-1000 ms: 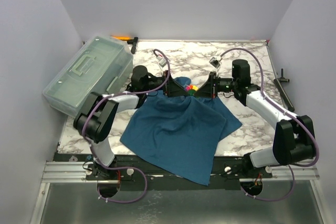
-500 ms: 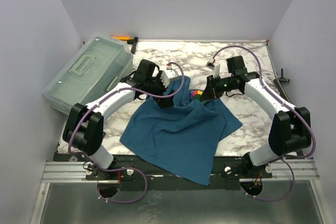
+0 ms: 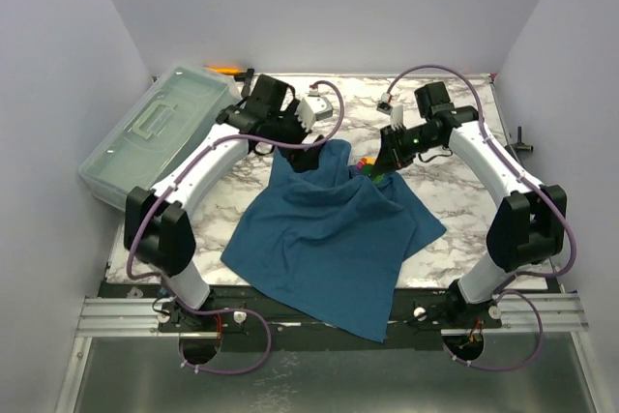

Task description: Remove the brooch from the garment

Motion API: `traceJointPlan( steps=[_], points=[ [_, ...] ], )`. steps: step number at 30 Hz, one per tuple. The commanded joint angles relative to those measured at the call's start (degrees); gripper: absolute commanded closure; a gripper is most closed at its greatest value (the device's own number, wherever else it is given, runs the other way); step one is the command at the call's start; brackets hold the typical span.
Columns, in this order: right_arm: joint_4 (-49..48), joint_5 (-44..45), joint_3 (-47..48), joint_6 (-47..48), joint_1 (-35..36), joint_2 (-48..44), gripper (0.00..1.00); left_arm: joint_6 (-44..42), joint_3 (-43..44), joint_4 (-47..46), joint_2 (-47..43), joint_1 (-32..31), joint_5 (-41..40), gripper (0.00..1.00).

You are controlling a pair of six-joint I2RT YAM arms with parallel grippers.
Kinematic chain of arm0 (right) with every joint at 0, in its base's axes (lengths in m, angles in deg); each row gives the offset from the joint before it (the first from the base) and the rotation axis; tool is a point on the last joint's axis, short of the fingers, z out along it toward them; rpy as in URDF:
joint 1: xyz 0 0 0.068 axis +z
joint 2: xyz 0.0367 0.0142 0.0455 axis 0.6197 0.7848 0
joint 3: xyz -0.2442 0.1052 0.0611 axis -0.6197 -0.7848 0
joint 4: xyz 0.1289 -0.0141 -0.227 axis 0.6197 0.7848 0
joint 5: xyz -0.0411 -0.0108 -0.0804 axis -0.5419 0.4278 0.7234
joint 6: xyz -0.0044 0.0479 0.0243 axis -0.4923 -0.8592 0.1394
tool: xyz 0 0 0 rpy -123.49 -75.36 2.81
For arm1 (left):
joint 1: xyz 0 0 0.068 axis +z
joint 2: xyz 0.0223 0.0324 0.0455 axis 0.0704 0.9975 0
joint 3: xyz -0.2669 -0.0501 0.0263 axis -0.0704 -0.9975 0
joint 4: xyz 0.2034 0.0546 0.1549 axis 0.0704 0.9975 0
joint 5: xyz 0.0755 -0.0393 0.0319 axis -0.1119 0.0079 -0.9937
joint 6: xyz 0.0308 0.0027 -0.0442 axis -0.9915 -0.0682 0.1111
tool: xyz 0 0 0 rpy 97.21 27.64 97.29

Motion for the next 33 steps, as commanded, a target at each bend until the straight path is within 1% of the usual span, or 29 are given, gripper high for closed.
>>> traceJointPlan(
  steps=[1, 2, 4, 7, 9, 14, 21, 26, 27, 28, 32, 33],
  points=[
    [3.6, -1.2, 3.5, 1.1, 0.1, 1.9, 1.00, 9.1, 9.2, 4.1, 8.9, -0.6, 11.8, 0.01],
    [3.5, -1.2, 3.8, 0.8, 0.1, 2.3, 1.00, 10.8, 10.2, 2.9, 9.9, -1.3, 11.9, 0.01],
    [4.2, -1.4, 4.7, 0.8, 0.1, 3.4, 0.99, 13.6, 8.6, -1.6, 9.4, -2.7, 10.1, 0.01],
    [3.9, -1.7, 4.9, -0.3, 0.0, 4.8, 0.99, 18.1, -0.7, -13.9, 5.2, -5.0, 6.9, 0.01],
    [3.7, -1.8, 4.7, -0.8, 0.1, 5.4, 0.99, 19.4, -3.3, -18.1, 4.4, -6.9, 5.3, 0.01],
    [1.3, -0.9, 2.1, -2.8, 0.0, 4.9, 1.00, 21.2, -4.0, -20.1, 6.2, -11.8, -1.8, 0.01],
    [-1.0, -0.8, -0.9, -4.8, 0.1, 2.9, 1.00, 23.5, -3.4, -21.9, 9.7, -16.5, -11.6, 0.01],
    [0.8, -1.7, -0.1, -4.0, 0.1, 1.5, 0.99, 21.9, -6.1, -22.1, 10.4, -16.6, -15.1, 0.02],
    [1.2, -1.8, -0.2, -3.8, 0.1, 1.2, 1.00, 21.8, -7.0, -22.7, 10.0, -16.3, -14.9, 0.05],
    [1.3, -1.9, -0.3, -3.6, 0.1, 0.9, 0.99, 21.7, -7.6, -23.2, 9.8, -15.9, -13.5, 0.11],
    [1.9, -2.3, -0.8, -2.4, 0.1, 1.5, 0.99, 21.9, -10.0, -25.7, 8.7, -15.6, -4.4, 0.42],
    [1.8, -2.3, -1.1, -2.2, 0.1, 1.7, 0.99, 22.4, -10.7, -27.1, 8.1, -15.6, -2.0, 0.47]
  ],
)
